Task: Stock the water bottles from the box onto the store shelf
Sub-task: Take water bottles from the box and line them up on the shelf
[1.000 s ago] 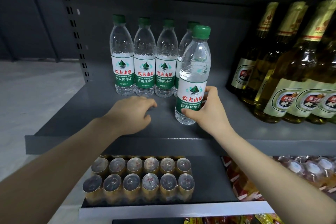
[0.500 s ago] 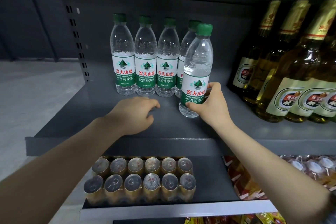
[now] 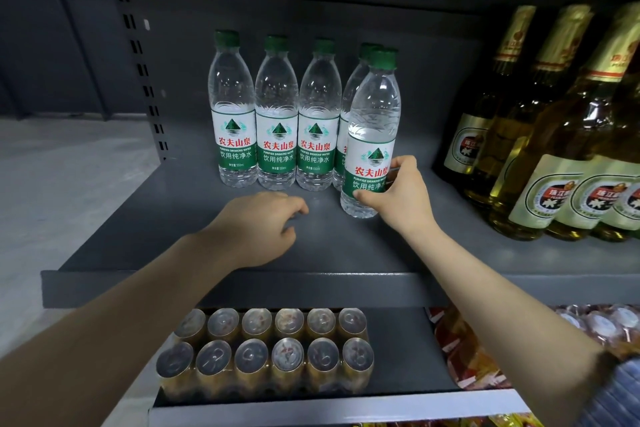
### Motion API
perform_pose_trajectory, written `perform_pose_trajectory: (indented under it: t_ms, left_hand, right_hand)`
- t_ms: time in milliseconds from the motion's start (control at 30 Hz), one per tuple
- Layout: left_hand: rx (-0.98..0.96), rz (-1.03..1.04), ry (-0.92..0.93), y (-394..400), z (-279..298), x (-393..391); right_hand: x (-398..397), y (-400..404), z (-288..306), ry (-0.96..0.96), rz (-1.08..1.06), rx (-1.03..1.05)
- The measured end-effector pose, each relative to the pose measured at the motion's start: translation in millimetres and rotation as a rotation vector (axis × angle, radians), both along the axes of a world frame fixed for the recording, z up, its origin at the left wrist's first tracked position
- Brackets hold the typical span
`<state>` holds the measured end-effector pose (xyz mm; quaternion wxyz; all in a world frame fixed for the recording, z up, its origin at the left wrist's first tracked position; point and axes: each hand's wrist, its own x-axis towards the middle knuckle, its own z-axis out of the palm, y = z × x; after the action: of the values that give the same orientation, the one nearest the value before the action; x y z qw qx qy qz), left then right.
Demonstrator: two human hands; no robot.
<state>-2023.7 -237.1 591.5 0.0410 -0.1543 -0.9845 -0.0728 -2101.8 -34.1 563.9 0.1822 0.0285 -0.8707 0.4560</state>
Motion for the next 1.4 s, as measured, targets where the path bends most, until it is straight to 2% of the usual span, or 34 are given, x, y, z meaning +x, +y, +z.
perform_pose_trajectory:
  t_ms: [600,1033,1233,1400]
  left_hand:
    - [-0.003,0.03,0.022,30.4,4.5,31.0]
    - [-0.002,0.161,0.102,70.2,-3.8,94.4]
    - [-0.051,0.155,0.135,87.4,-15.2,124.1]
    - [-0.078,0.128,0.088,94.7,-29.7,153.3]
  right_hand:
    - [37.3,21.9,10.3,-0.006,0.065,0.134]
    - [105.3,70.0,11.4,0.062,0.179,0.32]
    - [136.9,89.4,6.4,0.091,0.196,0.426]
    - [165.8,95.8,-2.7,0.06,0.233,0.442]
